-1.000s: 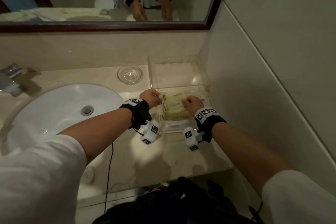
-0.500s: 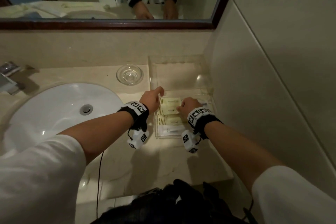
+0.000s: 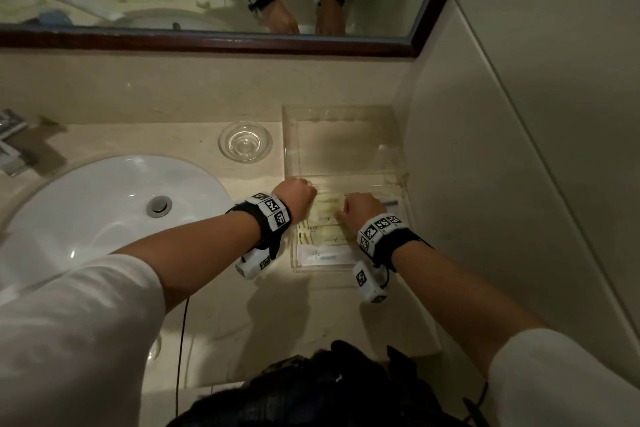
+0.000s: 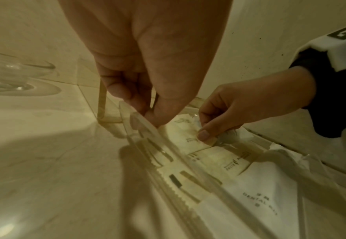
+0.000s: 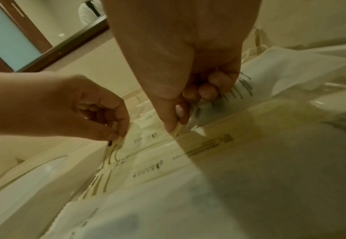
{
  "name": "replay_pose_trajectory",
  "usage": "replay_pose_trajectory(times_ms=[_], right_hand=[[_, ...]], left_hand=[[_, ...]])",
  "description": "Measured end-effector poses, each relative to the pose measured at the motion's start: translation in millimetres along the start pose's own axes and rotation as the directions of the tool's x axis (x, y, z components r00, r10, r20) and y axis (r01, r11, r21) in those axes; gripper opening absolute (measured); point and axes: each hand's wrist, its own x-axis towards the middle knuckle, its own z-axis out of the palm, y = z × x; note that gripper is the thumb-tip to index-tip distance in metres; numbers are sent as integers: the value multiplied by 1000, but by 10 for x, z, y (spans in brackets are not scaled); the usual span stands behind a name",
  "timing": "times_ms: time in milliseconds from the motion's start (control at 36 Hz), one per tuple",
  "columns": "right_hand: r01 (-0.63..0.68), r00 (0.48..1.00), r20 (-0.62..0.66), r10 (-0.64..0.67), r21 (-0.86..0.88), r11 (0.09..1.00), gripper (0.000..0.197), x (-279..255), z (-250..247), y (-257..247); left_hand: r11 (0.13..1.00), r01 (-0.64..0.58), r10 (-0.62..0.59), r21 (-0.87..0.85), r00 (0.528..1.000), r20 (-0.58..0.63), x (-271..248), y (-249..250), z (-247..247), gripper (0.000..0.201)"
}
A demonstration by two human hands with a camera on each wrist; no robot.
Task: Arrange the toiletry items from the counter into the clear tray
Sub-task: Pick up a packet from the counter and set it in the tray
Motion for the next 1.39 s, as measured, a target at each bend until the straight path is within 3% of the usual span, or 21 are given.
replay_pose_trajectory(times_ms=[194,333,556,667,805,944,1167,1389], right_hand=[[119,993,27,-117,-47,992,24,-2,-36,71],[133,991,37,-131,-45,990,25,-2,-40,105],[158,985,80,-153,-52,986,25,19,-53,131],[162,984,88,-157,-54,985,25,28,-56,146],[168,983,84,-162,-71,983,26,36,-56,163],[184,977,124,-172,-92,979,26,50,-101,175],[215,967,168,-192,-126,969,26,79,-156,191],[236,970,90,-227,-117,965,21,82,-177,170]], left_hand=[[998,-18,17,60,999,29,34,-10,-19,24],[999,-25,24,22,999,37,32,-42,-20,22],[993,-49,59,104,994,-91,10,-68,79,23],[990,-121,130,70,983,-126,12,-88,102,23],[983,-181,184,41,977,-103,15,-126,139,26],[970,-215,227,114,969,-102,9,-138,151,39],[975,-206,211,80,975,-63,-62,-111,134,45],[976,-185,190,117,981,-30,-90,-95,124,47]])
